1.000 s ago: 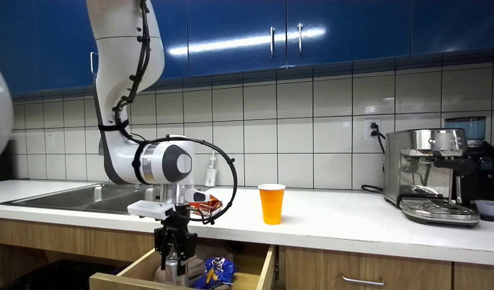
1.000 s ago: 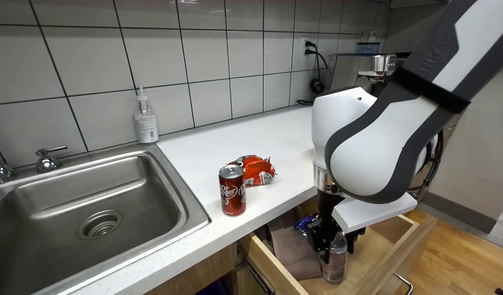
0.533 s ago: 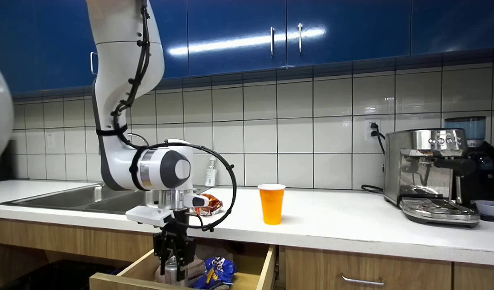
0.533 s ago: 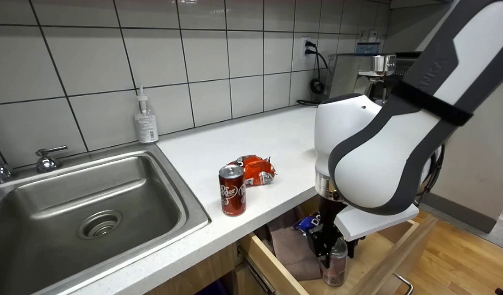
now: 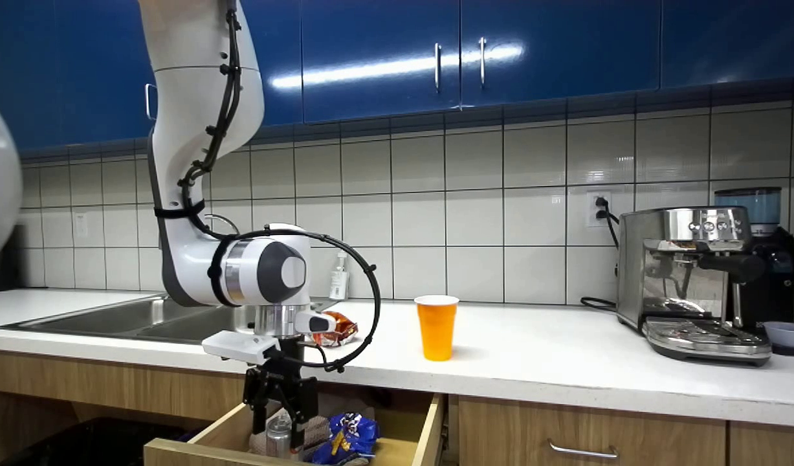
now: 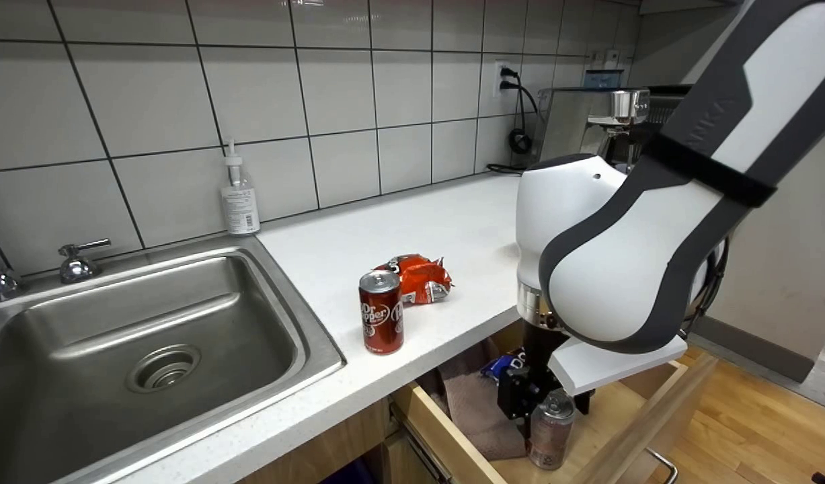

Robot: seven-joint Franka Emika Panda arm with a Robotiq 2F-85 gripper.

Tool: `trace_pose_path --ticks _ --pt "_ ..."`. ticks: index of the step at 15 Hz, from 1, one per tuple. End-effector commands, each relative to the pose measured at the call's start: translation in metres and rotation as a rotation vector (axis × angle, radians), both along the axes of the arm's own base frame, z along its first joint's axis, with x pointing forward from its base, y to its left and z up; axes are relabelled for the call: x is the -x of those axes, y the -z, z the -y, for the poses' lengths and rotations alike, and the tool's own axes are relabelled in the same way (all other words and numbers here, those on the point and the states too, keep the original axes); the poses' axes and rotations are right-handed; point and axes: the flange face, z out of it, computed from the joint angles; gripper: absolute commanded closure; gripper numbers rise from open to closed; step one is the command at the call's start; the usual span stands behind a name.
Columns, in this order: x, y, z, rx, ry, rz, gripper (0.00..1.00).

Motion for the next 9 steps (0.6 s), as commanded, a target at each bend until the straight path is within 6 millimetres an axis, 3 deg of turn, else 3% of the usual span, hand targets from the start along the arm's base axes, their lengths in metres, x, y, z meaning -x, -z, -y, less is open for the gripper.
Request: trace_pose_path --ticks 1,9 --pt "0.002 -0.012 0.0 -0.005 -0.01 0.001 0.0" --pt "0.003 -0.039 0.004 -0.005 -0.003 -0.036 0.0"
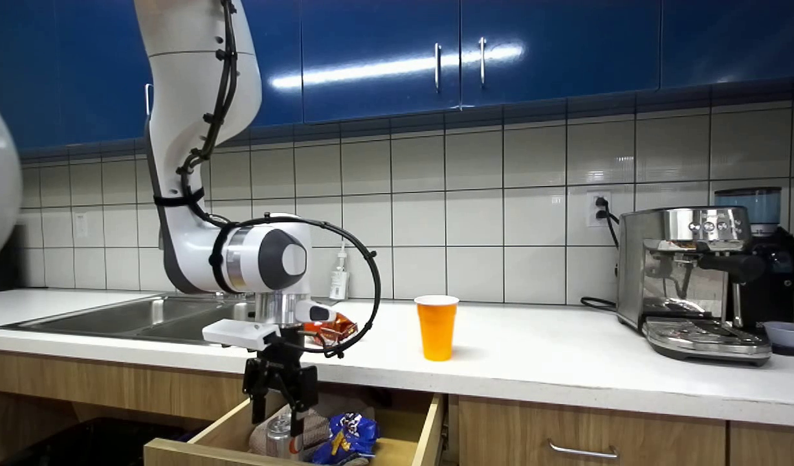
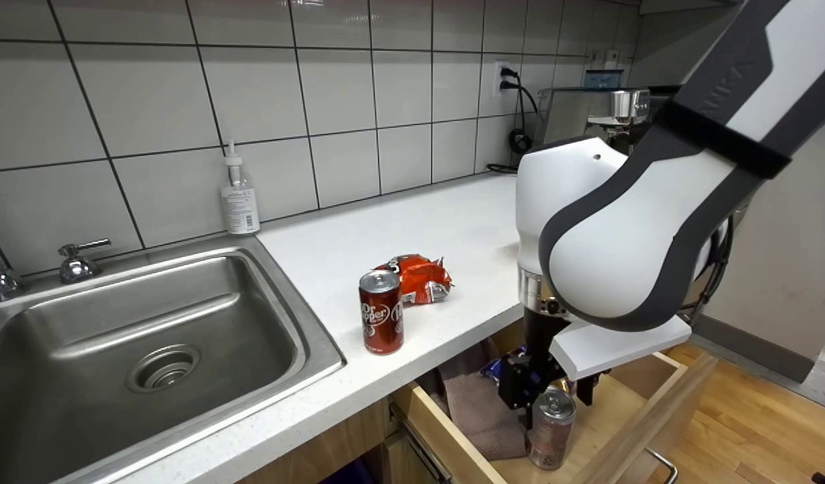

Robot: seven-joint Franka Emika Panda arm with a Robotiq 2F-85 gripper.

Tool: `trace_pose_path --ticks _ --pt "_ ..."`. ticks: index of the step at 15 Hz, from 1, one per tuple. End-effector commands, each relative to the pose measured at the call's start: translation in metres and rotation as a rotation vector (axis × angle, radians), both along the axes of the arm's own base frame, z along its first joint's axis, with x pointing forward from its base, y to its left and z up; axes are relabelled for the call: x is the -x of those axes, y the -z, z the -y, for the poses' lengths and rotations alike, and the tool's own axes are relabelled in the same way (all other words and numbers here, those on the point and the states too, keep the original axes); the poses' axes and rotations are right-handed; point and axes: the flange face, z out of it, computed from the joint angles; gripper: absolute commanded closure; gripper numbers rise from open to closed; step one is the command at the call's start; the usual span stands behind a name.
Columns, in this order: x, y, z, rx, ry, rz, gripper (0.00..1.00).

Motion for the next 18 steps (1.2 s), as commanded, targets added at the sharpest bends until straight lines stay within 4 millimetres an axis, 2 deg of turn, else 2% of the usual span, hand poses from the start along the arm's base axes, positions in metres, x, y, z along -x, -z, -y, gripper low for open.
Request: trace_pose_path --ticks 1,11,12,18 --pt "0.004 -0.027 0.005 -0.006 0.001 -0.016 0.0" --pt "-0.019 -0.083 0.015 -0.024 0.014 0.078 0.0" --pt "-0.018 -0.069 0.011 -0.013 0.026 0.084 0.0" --pt "-0.017 -0.066 0.011 -0.013 0.025 0.08 0.0"
